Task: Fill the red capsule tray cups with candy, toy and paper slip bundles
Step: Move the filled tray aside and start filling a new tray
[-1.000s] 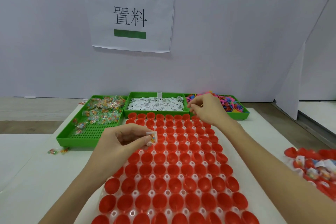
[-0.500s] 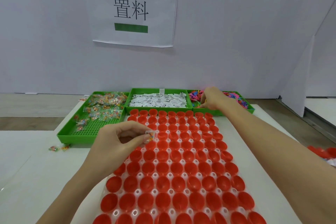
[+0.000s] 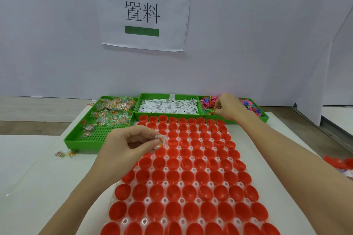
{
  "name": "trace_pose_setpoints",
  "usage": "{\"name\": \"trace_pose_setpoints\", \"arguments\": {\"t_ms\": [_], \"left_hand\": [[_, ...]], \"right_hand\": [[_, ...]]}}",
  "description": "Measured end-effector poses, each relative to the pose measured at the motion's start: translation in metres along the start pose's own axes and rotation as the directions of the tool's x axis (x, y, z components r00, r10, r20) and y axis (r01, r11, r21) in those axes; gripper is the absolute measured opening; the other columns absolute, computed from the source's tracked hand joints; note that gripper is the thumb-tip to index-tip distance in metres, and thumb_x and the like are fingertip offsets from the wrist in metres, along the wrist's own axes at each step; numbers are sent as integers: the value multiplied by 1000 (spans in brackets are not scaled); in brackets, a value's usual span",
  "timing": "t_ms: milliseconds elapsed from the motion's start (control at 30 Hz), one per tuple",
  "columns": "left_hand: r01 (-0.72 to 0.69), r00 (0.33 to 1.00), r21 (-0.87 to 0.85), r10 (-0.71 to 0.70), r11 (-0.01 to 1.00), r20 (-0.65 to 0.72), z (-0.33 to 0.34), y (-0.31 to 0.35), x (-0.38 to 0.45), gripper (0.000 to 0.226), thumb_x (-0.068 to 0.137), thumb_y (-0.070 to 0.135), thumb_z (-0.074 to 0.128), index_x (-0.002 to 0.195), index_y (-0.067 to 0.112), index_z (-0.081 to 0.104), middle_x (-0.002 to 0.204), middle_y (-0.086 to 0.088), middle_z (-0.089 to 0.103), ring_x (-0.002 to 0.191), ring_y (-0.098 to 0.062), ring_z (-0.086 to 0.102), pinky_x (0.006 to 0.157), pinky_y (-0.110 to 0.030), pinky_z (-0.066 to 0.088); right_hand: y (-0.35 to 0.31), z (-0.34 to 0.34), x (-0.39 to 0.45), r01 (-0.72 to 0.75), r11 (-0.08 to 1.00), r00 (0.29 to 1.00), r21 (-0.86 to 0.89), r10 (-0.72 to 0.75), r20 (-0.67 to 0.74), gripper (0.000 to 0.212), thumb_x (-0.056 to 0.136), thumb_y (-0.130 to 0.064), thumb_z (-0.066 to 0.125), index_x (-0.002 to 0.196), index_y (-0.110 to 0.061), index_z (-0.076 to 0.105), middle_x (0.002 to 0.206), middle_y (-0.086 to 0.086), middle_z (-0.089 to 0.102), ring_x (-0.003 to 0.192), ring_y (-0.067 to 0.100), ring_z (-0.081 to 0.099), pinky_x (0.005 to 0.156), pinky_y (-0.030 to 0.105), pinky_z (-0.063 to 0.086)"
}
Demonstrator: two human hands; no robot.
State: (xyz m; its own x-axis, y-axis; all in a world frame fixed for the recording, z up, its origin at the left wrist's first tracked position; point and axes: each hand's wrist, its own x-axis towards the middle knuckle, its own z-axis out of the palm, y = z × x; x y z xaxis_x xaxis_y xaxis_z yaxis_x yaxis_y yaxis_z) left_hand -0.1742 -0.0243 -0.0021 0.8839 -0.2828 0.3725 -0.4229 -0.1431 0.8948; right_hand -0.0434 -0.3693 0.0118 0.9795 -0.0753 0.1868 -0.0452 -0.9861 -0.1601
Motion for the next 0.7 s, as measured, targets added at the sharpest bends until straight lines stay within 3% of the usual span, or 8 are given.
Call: {"name": "trace_pose_setpoints", "arguments": {"t_ms": [133,233,367,433,533,600,700], "left_hand": [[8,1000,-1,-8,1000,-3,0,1,0,15,79,21,81,89,32,81,86,-2,80,80,-20,78,77,-33,63],[12,1000,1,-12,1000,-7,0,1,0,15,78,21,81,89,31,82,86,-2,80,79,-20,78,77,-31,63],[23,1000,-10,-23,1000,-17,1,2,0,14,77,22,81,89,30,82,85,-3,80,79,-20,78,77,-32,63],[33,999,-19,-34,999,-27,2,1,0,14,78,19,82,89,27,82,85,-4,79,79,-21,78,77,-33,63],[47,998,-31,-48,998,-49,2,2,0,15,81,14,82,91,25,82,85,-4,79,79,-20,77,75,-30,63],[55,996,-39,-58,998,-71,3,3,-1,18,81,13,83,95,24,81,84,-3,79,77,-20,77,74,-27,63],[82,992,-75,-88,994,-87,5,4,-2,23,78,13,84,100,18,79,82,-5,79,75,-22,77,72,-27,62]], "right_hand": [[5,2,-4,3,999,993,33,1,-121,16,91,-5,62,89,0,77,88,16,76,81,28,71,78,41,59],[9,4,-8,-24,994,982,107,43,-182,16,93,-6,64,93,-3,79,88,13,77,80,25,71,80,38,58],[11,5,-15,-67,940,963,333,149,-224,12,92,-6,68,89,-5,80,86,9,76,76,17,66,78,30,51],[7,2,-20,-74,845,958,530,208,-198,11,92,-9,69,87,-9,80,83,5,77,76,15,69,76,29,56],[-11,-3,-36,-56,616,969,786,222,-105,8,93,-10,71,90,-11,78,81,6,77,72,12,71,66,25,57],[-28,-9,-51,-31,506,981,862,179,-71,6,93,-10,71,92,-10,77,80,5,77,70,10,70,61,20,53],[-54,-21,-80,21,437,996,899,72,-58,7,93,-11,72,92,-13,78,82,4,78,74,12,72,59,20,52]]}}
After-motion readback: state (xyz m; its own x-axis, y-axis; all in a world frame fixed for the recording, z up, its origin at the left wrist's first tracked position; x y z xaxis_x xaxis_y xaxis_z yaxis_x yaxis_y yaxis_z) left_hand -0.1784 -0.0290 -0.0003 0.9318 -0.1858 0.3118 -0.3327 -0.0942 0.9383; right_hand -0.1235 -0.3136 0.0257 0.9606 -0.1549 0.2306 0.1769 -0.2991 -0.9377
